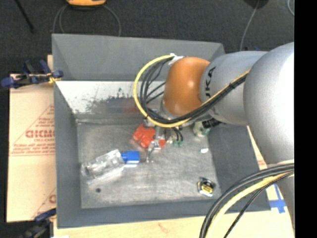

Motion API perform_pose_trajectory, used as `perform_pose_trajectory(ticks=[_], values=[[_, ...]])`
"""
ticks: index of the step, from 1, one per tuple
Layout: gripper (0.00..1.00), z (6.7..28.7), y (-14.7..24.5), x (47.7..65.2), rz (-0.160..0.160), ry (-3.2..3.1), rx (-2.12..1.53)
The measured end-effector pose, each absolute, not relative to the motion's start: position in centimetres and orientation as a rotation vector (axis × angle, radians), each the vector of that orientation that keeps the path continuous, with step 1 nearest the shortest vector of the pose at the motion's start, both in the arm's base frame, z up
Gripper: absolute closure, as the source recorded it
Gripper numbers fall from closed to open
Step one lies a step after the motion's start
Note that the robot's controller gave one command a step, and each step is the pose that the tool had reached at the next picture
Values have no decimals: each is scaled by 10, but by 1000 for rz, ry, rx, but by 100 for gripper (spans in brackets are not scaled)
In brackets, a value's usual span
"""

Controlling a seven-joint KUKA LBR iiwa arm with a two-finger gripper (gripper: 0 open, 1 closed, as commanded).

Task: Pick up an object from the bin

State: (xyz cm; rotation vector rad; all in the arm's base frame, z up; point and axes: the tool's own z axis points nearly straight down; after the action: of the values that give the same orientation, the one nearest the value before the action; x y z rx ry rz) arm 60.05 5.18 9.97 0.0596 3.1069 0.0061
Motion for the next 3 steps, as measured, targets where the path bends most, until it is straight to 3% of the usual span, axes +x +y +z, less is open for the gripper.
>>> perform_pose_trajectory(ticks=[1, 2, 3], values=[[0, 106, 27, 611, 1, 3122, 71], [0, 127, 31, 618, 3, 3126, 232], [0, 73, 25, 624, 6, 3116, 322]])
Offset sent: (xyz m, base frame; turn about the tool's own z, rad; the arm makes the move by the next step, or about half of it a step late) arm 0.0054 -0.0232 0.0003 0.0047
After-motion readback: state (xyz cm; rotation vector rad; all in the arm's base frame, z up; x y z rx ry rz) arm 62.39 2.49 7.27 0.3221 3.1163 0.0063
